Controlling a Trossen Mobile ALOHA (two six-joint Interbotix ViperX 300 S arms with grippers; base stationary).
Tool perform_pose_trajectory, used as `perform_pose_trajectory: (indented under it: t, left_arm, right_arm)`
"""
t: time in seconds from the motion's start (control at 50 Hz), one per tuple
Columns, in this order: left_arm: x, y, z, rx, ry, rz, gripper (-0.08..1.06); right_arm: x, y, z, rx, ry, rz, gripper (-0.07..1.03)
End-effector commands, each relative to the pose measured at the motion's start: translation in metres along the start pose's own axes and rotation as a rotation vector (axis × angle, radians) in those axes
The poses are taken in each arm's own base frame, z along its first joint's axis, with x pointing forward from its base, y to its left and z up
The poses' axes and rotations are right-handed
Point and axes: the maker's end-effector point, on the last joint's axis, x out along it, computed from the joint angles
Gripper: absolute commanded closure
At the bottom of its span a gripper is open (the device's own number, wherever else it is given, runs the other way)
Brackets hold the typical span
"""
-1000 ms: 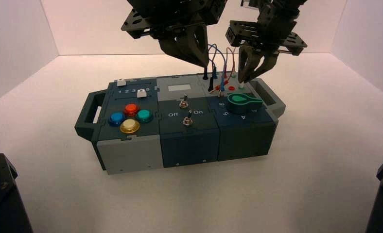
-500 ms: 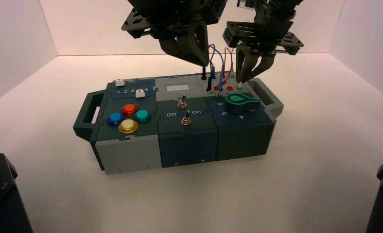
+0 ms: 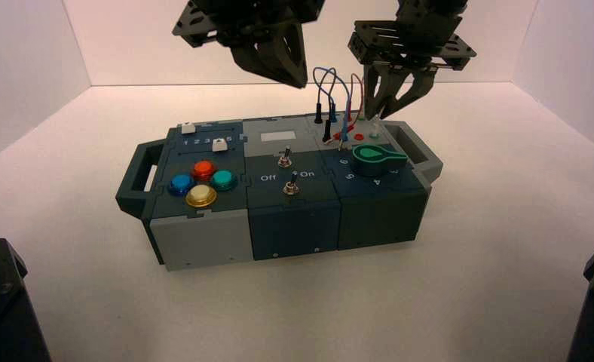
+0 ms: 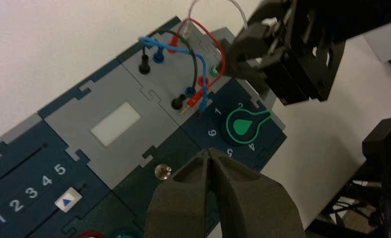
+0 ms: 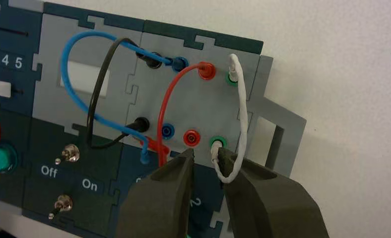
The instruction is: Insert the white wire.
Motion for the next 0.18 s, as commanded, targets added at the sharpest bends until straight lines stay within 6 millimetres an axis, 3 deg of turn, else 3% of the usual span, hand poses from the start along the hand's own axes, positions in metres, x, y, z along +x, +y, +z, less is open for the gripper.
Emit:
perform_pose_trajectory:
  t: [0.02, 0.18]
  left_arm:
    - [-0.0094, 0.0014, 0.0124, -0.002, -0.048, -0.005, 1.01]
    - [-0.0107, 0.0076, 0.0131, -0.018, -0.053, 0.006, 1.01]
  right_arm:
    - [-0.0085, 0.0076, -0.0007, -0.020, -0.021, 0.012, 0.63]
    - [-0.0102, 0.0066, -0.0085, -0.024, 0.002, 0.009, 0.63]
